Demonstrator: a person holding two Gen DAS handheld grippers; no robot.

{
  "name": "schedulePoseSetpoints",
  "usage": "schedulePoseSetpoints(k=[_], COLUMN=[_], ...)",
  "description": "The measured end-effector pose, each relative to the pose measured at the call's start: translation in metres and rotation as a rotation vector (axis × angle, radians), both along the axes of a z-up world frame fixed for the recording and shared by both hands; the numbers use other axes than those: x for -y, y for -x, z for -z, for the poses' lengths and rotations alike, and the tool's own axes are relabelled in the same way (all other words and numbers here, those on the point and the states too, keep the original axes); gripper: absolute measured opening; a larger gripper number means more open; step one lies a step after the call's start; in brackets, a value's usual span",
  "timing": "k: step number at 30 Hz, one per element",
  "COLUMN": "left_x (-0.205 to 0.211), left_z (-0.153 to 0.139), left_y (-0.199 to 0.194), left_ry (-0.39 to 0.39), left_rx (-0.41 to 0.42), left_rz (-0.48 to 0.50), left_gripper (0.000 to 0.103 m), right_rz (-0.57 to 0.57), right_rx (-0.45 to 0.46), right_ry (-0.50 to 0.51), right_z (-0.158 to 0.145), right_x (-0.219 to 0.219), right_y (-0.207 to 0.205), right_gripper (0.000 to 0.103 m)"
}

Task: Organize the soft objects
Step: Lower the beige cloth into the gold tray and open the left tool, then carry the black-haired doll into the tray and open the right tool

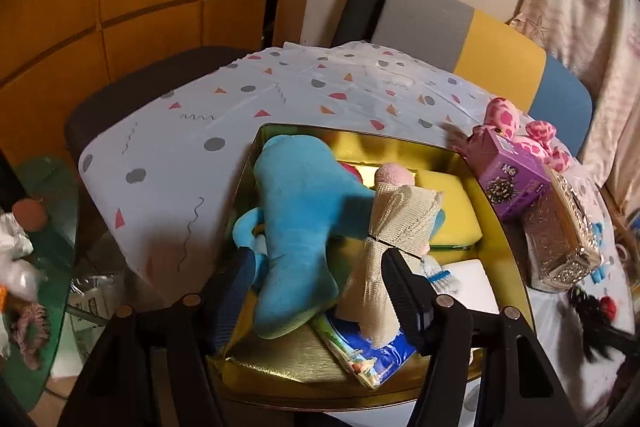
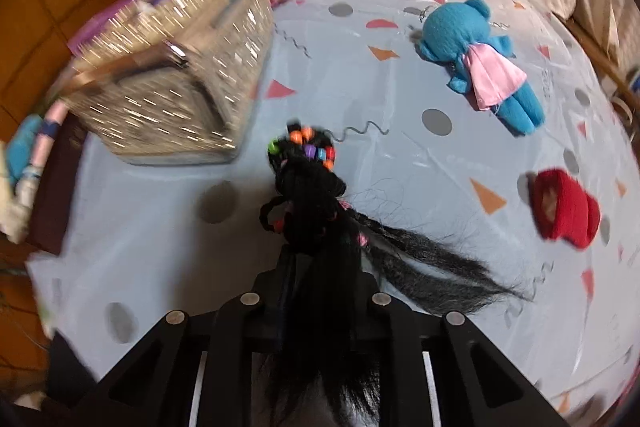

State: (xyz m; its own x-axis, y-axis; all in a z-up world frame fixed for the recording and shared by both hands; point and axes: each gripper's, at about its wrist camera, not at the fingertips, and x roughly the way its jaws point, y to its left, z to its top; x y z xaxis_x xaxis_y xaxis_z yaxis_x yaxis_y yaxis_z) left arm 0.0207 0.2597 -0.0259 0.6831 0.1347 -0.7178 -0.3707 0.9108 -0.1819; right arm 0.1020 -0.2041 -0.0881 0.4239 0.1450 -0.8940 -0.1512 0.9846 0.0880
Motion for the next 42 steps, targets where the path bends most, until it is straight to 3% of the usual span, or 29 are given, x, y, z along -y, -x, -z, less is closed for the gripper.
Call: schedulePoseSetpoints(k=[5, 10, 15, 19, 22, 25, 27, 31, 35, 42], left_x=[0.008, 0.018, 0.017, 0.016, 0.016, 0.017, 0.015, 0.015, 0.014, 0.027], left_z=[0.0, 0.003, 0.007, 0.003, -0.002, -0.004, -0.003, -0.003, -0.003, -0.013], left_y=[-0.004, -0.016, -0.02, -0.016, -0.012, -0.01, -0.01, -0.006, -0.005, -0.001], left_ry=[-0.025, -0.018, -0.004, -0.012, -0.026, -0.04, -0.024, -0.029, -0.032, -0.076], left_rx=[0.013, 0.009, 0.004, 0.025, 0.045, 0.049, 0.045, 0.051, 0.052, 0.073], left_rz=[0.023, 0.062, 0.06, 0.055, 0.046, 0.048, 0.052, 0.06, 0.06, 0.076], left_gripper=[0.066, 0.067, 0.067, 0.067, 0.067, 0.067, 0.067, 0.069, 0.071, 0.075], right_rz=[0.005, -0.055, -0.182, -0.317, -0.391, -0.393, -0.393, -0.456, -0.548, -0.525], right_rx=[0.095, 0.192, 0.282, 0.296, 0.292, 0.277, 0.274, 0.148, 0.053, 0.092], right_ry=[-0.115, -0.152, -0.2, -0.238, -0.258, -0.297, -0.27, -0.211, -0.208, -0.25], right_z=[-0.042, -0.091, -0.139, -0.156, -0.155, -0.145, -0.131, -0.086, -0.059, -0.068], right_x=[0.007, -0.009, -0.052, -0.104, -0.154, -0.191, -0.226, -0.275, -0.286, -0.255], right_y=[0.036, 0.061, 0.067, 0.052, 0.028, 0.004, -0.014, -0.032, -0.013, 0.006], right_gripper=[0.016, 0.014, 0.013, 0.013, 0.013, 0.013, 0.017, 0.02, 0.041, 0.043])
